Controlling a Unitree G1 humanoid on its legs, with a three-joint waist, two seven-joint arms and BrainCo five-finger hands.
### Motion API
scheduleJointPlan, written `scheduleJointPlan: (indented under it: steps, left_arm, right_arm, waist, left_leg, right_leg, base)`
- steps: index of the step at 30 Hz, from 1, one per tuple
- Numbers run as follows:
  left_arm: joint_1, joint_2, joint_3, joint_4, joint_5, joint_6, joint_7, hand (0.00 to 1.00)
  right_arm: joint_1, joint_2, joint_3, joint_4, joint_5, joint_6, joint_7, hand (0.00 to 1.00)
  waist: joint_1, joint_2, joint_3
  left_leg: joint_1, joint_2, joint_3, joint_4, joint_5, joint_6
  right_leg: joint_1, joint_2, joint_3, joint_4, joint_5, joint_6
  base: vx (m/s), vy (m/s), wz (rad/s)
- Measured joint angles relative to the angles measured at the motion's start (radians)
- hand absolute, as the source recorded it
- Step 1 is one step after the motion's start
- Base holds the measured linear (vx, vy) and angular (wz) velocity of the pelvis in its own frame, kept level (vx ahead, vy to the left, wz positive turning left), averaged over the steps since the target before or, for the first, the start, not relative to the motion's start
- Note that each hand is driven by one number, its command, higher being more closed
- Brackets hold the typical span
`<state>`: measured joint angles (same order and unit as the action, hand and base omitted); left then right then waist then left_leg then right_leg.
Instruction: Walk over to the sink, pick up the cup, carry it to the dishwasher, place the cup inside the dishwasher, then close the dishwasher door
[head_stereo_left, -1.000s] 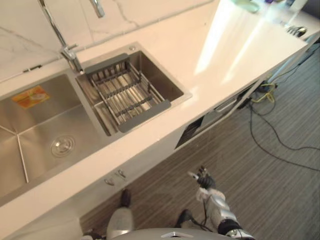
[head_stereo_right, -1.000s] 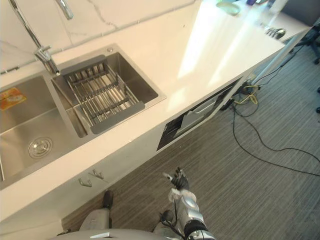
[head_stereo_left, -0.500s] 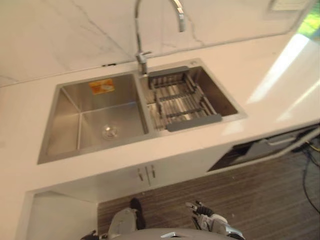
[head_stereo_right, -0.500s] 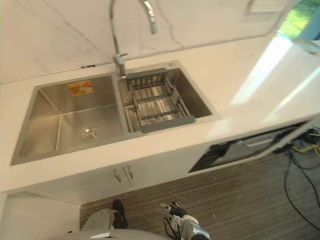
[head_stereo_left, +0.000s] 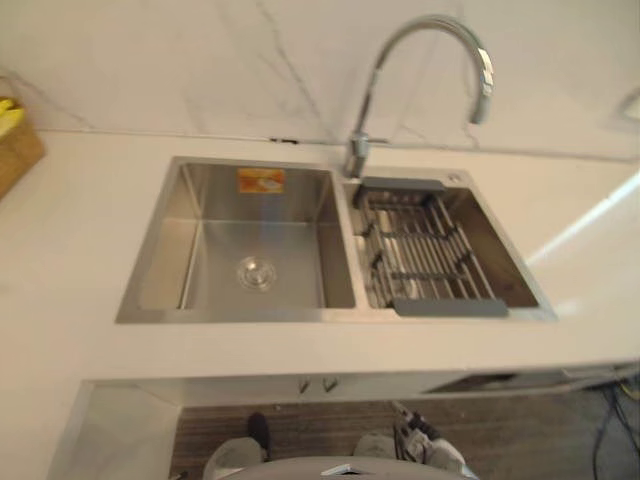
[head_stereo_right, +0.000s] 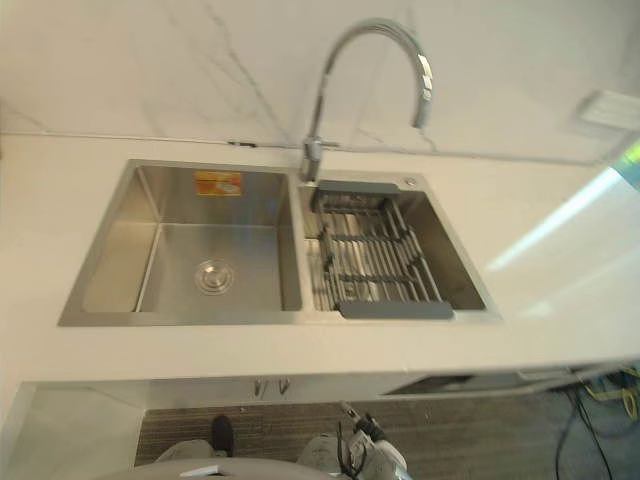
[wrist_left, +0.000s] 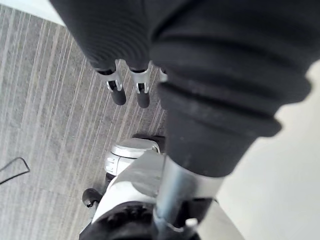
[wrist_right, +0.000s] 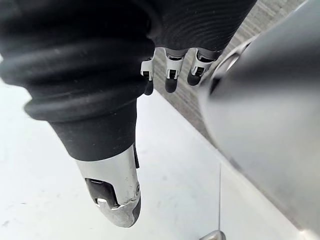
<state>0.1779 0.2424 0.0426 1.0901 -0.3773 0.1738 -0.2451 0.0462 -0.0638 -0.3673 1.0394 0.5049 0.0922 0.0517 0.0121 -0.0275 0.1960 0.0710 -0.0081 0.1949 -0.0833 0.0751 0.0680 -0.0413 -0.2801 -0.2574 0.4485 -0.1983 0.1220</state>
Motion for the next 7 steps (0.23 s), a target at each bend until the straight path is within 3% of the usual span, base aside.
scheduleJointPlan:
  steps: [1,2,3,4,7]
  left_arm:
    - [0.001,-0.001,0.000,0.000,0.008,-0.001,0.000,0.00]
    - [0.006,-0.001,0.010,0.000,0.009,-0.002,0.000,0.00]
    - [0.014,-0.001,0.033,-0.001,0.009,-0.001,-0.002,0.00]
    - [0.019,-0.001,0.040,-0.001,0.009,-0.001,-0.003,0.00]
    - [0.019,-0.019,0.050,-0.002,0.014,-0.002,0.002,0.00]
  right_arm:
    - [0.010,0.007,-0.003,0.004,0.001,0.001,-0.001,0.00]
    - [0.026,0.023,-0.031,0.007,0.014,0.001,0.001,0.00]
    - [0.034,0.031,-0.038,0.011,0.018,0.003,0.002,0.00]
    - [0.037,0.037,-0.038,0.011,0.018,0.003,0.002,0.00]
    - [0.030,0.036,-0.033,0.009,0.015,0.005,0.003,0.00]
  waist:
    - [-0.003,0.001,0.001]
    - [-0.004,-0.012,-0.007]
    - [-0.002,-0.031,-0.015]
    - [0.001,-0.040,-0.019]
    - [0.012,-0.029,-0.037]
  left_leg:
    - [0.003,-0.001,-0.007,0.000,0.000,-0.001]
    - [0.007,-0.010,-0.010,0.000,-0.003,-0.008]
    - [0.014,-0.025,-0.024,-0.001,-0.005,-0.014]
    - [0.018,-0.033,-0.025,-0.002,-0.007,-0.018]
    - [0.014,-0.014,-0.004,-0.003,-0.017,-0.049]
  right_leg:
    - [-0.005,0.013,0.034,-0.025,0.018,0.007]
    - [-0.016,0.031,0.079,-0.073,0.095,0.017]
    - [-0.017,0.041,0.088,-0.127,0.213,0.019]
    - [-0.020,0.043,0.074,-0.147,0.233,0.016]
    - [0.044,0.074,0.072,-0.293,0.209,0.017]
  base:
    - [0.15,-0.087,0.83]
    - [0.15,-0.132,0.63]
    - [0.17,-0.166,0.49]
    - [0.18,-0.214,0.05]
    - [0.12,-0.153,-0.26]
